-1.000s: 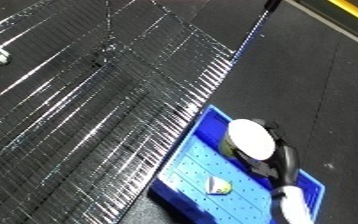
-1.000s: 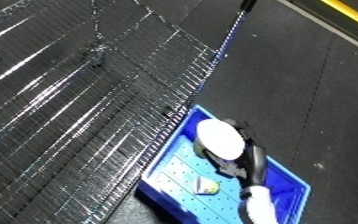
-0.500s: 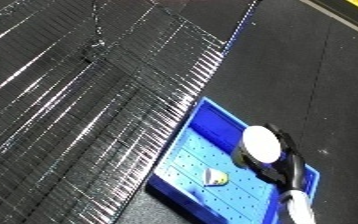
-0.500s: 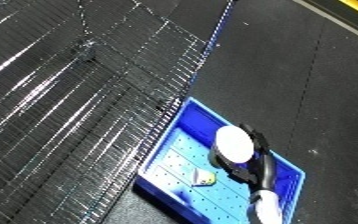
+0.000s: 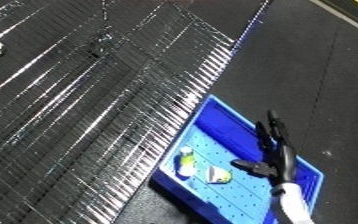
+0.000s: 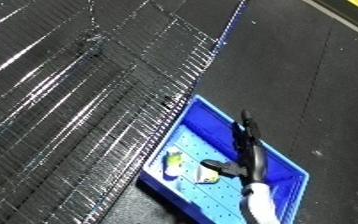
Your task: Pick up the object and place it into the box
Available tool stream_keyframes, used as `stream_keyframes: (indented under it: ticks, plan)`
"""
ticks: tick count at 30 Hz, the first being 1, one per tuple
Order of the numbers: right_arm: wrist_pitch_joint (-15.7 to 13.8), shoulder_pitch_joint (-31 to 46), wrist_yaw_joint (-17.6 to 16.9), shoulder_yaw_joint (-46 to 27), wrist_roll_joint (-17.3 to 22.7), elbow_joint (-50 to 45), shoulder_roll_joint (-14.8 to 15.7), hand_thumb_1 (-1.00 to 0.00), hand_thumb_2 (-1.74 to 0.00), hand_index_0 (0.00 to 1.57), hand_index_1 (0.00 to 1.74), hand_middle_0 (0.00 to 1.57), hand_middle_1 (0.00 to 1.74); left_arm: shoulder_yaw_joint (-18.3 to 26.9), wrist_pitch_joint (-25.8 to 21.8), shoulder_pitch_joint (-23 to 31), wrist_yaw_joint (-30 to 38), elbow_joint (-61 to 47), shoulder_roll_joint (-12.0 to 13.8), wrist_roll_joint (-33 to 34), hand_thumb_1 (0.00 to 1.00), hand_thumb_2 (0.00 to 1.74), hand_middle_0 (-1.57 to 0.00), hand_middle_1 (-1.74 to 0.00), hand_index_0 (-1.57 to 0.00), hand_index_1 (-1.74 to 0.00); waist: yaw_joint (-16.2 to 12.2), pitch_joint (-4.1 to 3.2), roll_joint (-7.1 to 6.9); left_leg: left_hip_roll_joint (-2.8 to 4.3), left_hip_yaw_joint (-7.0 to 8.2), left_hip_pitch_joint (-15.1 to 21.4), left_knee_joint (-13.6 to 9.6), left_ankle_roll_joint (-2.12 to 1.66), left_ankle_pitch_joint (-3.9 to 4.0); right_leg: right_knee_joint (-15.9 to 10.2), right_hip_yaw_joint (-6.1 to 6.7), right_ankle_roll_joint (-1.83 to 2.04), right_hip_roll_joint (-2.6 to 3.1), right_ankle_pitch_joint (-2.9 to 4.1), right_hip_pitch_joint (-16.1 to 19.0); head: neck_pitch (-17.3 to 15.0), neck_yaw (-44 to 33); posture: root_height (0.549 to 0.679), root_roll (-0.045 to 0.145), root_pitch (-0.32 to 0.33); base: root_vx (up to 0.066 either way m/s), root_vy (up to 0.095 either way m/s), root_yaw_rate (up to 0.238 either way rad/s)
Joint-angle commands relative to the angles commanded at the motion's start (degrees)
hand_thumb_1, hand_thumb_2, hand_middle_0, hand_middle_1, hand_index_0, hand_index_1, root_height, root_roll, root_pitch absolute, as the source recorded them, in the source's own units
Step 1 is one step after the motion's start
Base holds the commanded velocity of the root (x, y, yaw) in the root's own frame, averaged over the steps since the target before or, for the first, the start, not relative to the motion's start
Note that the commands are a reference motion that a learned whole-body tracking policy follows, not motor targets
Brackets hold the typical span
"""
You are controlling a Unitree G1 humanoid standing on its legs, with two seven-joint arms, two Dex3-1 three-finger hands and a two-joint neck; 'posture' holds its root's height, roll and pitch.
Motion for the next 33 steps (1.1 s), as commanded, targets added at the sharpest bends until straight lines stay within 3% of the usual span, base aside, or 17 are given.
stream_keyframes:
  ticks: [7,19,27,33]
  plan:
    - [2.73,-1.03,1.68,2.47,-6.74,-7.55,0.12,0.00,0.00,0.00,0.00,0.00,0.00,-0.09,1.08,0.45,0.13,0.01,-0.40,0.34,1.00,1.74,-1.57,-1.74,-1.57,-1.74,1.79,-0.17,-1.03,-0.20,-1.49,-0.36,0.09,-0.14,0.68,0.23,-0.83,-0.38,-0.11,-0.32,0.82,-1.31,-7.67,0.656,0.092,-0.057,0.008,-0.028,0.096]
    - [8.16,-4.45,8.53,6.51,-13.00,-14.30,0.70,0.00,0.00,0.00,0.00,0.00,0.00,0.88,2.43,1.09,0.19,0.02,-0.80,1.81,1.00,1.74,-1.57,-1.74,-1.57,-1.74,5.81,-0.33,-2.93,0.23,-3.64,-1.22,0.97,-0.94,2.59,-0.51,-2.66,-1.12,-0.31,-0.35,3.23,-4.06,-21.45,0.658,0.084,-0.079,0.009,-0.048,0.114]
    - [12.29,-6.31,10.87,9.68,-15.46,-15.54,1.80,0.00,0.00,0.00,0.00,0.00,0.00,2.33,4.75,1.12,-0.36,0.18,-0.13,3.49,1.00,1.74,-1.57,-1.74,-1.57,-1.74,9.34,-0.70,-4.98,0.29,-5.49,-2.73,3.08,-0.84,2.48,1.33,-4.36,-1.55,-0.24,-0.99,4.53,-6.87,-29.55,0.656,0.074,-0.102,0.057,-0.088,0.184]
    - [13.50,-6.23,10.26,11.32,-15.64,-15.18,3.67,0.00,0.00,0.00,0.00,0.00,0.00,3.00,5.99,1.46,-1.01,0.18,0.22,4.62,1.00,1.74,-1.57,-1.74,-1.57,-1.74,11.33,-0.92,-5.99,0.08,-6.73,-3.78,4.13,-0.63,2.40,2.62,-5.50,-1.52,0.02,-1.34,4.75,-7.72,-34.13,0.654,0.065,-0.110,0.074,-0.061,0.165]
